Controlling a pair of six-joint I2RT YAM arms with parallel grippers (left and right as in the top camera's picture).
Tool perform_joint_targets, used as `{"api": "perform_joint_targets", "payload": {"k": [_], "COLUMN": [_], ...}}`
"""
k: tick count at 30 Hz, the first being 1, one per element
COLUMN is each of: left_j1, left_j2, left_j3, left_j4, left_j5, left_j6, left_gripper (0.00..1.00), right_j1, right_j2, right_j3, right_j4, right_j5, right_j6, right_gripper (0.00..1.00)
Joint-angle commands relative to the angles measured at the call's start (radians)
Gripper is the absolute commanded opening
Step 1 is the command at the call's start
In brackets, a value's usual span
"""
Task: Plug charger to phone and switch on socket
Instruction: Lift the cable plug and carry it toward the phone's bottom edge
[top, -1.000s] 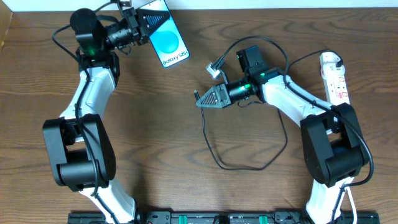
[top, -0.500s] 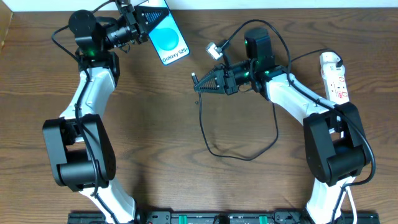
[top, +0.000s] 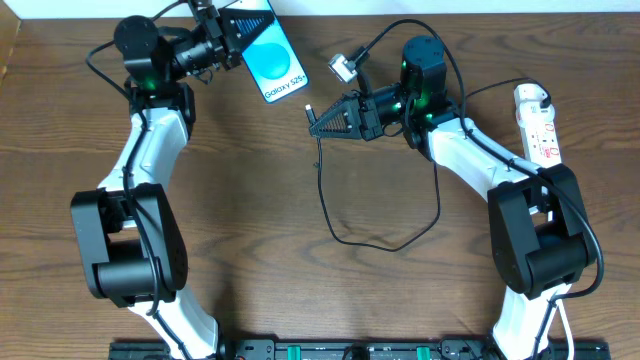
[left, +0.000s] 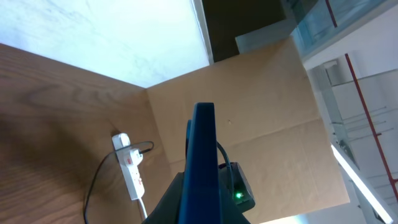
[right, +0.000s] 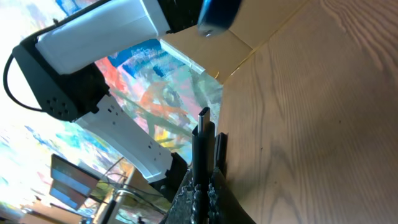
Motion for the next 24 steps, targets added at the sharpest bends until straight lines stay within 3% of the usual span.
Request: {"api": "perform_joint_targets", "payload": {"k": [1,18,24], "left_j1": [-0.007,-0.03,-0.041], "left_j2": [-0.021,-0.021,-0.021], "left_j3": [0.021,0.021,0.021], "left_j4": [0.013,0.014,0.081], "left_j5": [-0.01,-0.009,-0.009], "left_j6": [-0.002,0.006,0.005], "left_gripper": [0.08,0.08,0.08], "right_j1": [-0.005,0.003,0.005], "right_j2": [0.008,0.008,0.008], "right_j3": [0.012,0.013,0.013], "right_j4": [0.004,0.061,0.106], "right_j5": [-0.013,-0.012,-0.012], "right_j6": [0.052,0.114,0.146], "right_gripper": [0.01,0.01,0.01]}}
